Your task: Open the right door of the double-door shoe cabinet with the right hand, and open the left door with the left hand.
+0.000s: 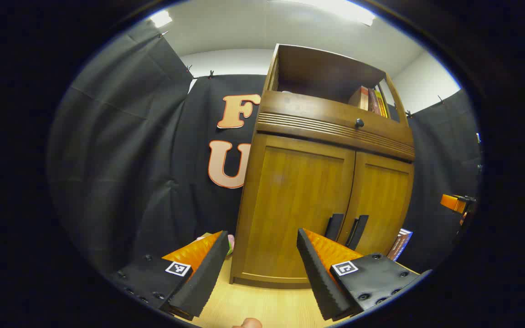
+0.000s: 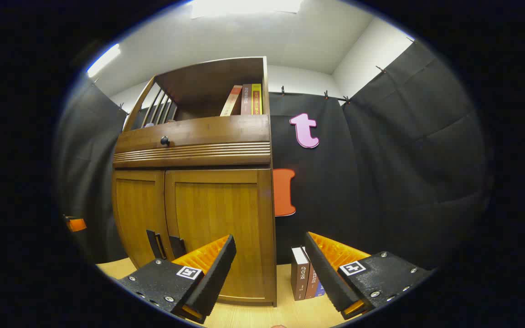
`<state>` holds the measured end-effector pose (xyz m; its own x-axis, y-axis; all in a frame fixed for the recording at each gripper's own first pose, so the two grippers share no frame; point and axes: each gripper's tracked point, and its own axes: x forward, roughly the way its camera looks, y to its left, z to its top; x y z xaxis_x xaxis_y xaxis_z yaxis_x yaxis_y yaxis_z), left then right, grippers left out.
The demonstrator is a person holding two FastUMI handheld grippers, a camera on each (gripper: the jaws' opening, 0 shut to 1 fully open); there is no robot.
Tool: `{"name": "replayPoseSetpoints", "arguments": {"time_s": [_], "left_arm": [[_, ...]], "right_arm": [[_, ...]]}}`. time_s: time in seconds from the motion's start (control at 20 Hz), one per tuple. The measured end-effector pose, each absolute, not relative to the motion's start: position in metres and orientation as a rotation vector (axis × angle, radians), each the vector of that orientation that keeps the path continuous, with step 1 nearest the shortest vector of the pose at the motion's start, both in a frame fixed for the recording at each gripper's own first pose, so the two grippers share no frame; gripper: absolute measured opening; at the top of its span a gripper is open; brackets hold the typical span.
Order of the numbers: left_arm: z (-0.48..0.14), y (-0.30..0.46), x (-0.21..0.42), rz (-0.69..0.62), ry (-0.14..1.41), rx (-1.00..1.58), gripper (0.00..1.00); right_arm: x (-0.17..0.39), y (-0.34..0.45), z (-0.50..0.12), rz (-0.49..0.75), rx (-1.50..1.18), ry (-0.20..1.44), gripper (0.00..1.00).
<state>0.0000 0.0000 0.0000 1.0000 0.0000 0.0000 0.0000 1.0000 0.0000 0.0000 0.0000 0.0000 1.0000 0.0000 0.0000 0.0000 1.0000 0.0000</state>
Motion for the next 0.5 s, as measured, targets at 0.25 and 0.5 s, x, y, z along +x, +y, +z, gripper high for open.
{"name": "replayPoseSetpoints", "arguments": {"time_s": [0.25, 0.5], "left_arm": [[0.037, 0.009, 0.002, -0.046, -0.035, 0.055, 0.94], [0.065, 0.007, 0.016, -0.138, -0.021, 0.035, 0.96]], "right_arm": [[-0.021, 0.019, 0.006, -0.031, -0.002, 0.015, 0.94], [-0.053, 0.046, 0.031, -0.048, -0.009, 0.032, 0.94]]}}
